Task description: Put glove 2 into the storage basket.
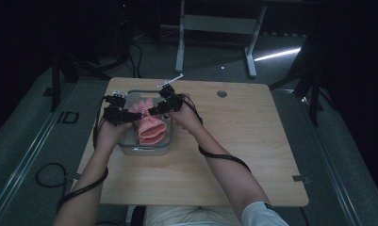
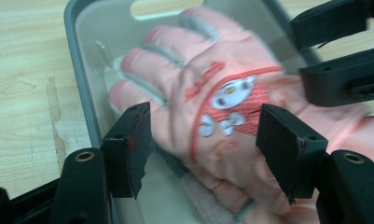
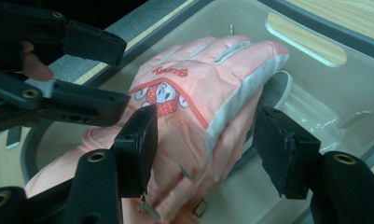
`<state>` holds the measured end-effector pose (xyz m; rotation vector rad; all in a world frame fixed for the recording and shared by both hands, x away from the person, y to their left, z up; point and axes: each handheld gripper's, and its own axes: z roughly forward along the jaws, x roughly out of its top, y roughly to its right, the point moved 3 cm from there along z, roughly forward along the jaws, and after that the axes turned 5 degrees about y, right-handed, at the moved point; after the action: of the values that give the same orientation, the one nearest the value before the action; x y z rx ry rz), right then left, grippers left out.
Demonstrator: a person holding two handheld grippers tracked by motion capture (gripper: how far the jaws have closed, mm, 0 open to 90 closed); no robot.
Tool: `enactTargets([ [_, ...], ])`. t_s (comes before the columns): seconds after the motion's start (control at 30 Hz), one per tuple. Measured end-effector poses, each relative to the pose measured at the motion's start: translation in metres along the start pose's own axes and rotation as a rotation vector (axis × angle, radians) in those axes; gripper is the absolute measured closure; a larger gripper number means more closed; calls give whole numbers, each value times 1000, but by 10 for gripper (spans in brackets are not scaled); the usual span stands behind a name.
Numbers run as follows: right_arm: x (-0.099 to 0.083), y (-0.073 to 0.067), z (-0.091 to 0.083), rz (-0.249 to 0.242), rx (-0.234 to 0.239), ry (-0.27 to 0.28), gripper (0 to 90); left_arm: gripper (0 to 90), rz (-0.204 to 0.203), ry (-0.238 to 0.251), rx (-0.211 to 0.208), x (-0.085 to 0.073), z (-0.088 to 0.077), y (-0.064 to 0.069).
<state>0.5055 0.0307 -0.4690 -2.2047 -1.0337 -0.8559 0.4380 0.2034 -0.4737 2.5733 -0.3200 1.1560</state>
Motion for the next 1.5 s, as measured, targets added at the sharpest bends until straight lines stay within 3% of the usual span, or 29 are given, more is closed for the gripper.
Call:
enactTargets([
  [0.23, 1, -5, -13, -16, 17, 18, 359, 340, 28, 36, -63, 1, -12, 19],
  [0.43, 0, -5, -26, -18, 53, 38, 276, 302, 43, 53, -80, 2, -14, 30],
  [0.5, -2, -3, -28, -18, 58, 42, 254, 265, 36, 62, -87, 3, -15, 31],
  [0.57, -3, -1, -31, -22, 59, 46, 234, 222, 46, 76, -121, 3, -17, 34],
  [0.63, -5, 1, -35, -20, 55, 56, 230, 160, 58, 85, -119, 3, -18, 38],
  [0.73, -8, 7, -41, -20, 37, 69, 209, 138, 64, 98, -137, 5, -19, 44],
  [0.83, -9, 11, -48, -15, 33, 89, 194, 14, 72, 100, -167, 5, -18, 50],
  [1.1, -19, 26, -63, -19, -31, 106, 167, 10, 132, 129, -172, 4, -17, 69],
  [1.37, -43, 47, -73, -25, -119, 119, 154, 10, 183, 159, -209, 1, -21, 93],
  [1.5, -58, 58, -76, -19, -138, 115, 152, 11, 197, 179, -238, -3, -24, 106],
])
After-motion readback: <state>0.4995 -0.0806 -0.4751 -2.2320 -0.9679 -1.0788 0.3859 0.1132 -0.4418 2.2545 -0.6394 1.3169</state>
